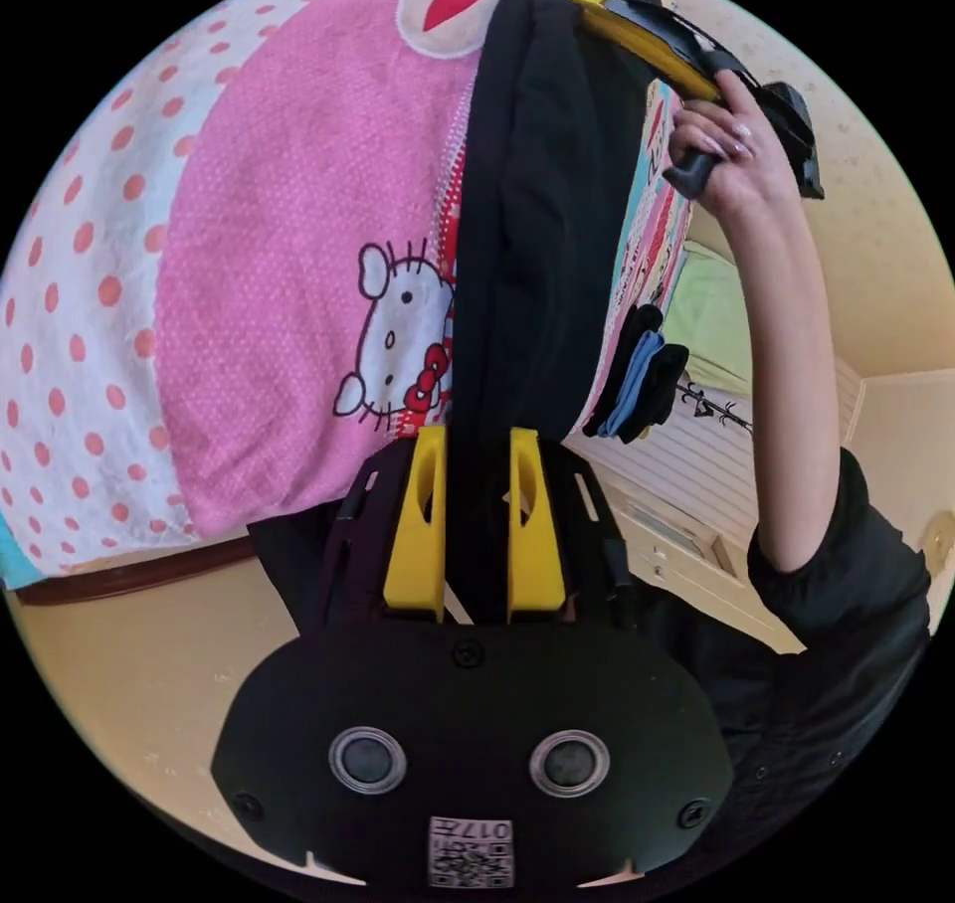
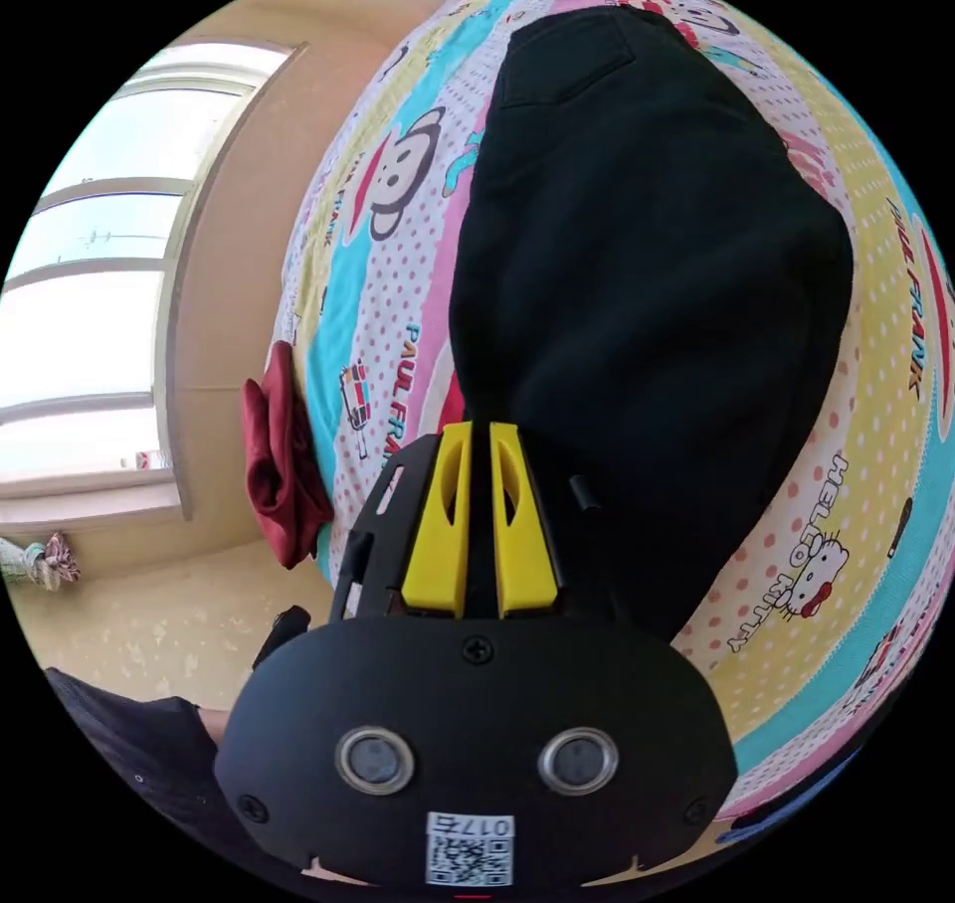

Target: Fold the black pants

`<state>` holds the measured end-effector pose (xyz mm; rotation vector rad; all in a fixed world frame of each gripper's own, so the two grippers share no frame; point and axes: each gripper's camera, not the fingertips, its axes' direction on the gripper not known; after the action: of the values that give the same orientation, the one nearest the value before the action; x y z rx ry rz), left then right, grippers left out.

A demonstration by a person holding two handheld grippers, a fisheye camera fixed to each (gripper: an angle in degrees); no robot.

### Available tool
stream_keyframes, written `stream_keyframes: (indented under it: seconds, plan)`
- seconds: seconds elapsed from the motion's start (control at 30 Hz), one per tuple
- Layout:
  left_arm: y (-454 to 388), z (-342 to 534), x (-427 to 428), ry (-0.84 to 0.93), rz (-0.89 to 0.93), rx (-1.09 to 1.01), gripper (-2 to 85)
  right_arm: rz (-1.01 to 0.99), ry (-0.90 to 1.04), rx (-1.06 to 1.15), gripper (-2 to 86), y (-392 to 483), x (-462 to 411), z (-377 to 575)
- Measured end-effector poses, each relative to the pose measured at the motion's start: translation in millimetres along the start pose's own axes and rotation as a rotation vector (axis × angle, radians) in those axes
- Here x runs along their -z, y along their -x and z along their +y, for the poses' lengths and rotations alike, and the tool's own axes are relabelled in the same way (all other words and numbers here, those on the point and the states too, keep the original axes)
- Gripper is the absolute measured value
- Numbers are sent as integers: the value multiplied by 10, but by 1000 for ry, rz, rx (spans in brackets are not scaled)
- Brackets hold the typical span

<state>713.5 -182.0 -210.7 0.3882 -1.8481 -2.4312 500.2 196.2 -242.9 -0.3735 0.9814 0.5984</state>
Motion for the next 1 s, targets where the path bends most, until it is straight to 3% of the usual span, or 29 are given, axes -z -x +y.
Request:
stream_keyframes:
  seconds: [0.17,0.23,0.43,0.6,0.7,0.77,1.0]
  plan:
    - [163,-285,678,-289,53,-60,127,-115,-139,-67,106,-517,748,560]
    - [291,-553,731,-306,82,-69,135,-144,-147,-142,122,-845,870,798]
    - [696,-1424,363,-220,207,-87,162,-552,2,-232,147,-1441,604,1382]
    - [796,-1390,-281,-41,260,-128,146,-664,188,-149,122,-940,160,1665]
    - [714,-1135,-745,83,171,-137,130,-651,126,-167,80,-707,321,1789]
    - [515,-842,-819,32,103,-209,80,-676,97,-134,55,-543,533,1847]
    - [-465,51,-502,-147,276,-532,55,-793,-3,186,8,550,2111,1994]
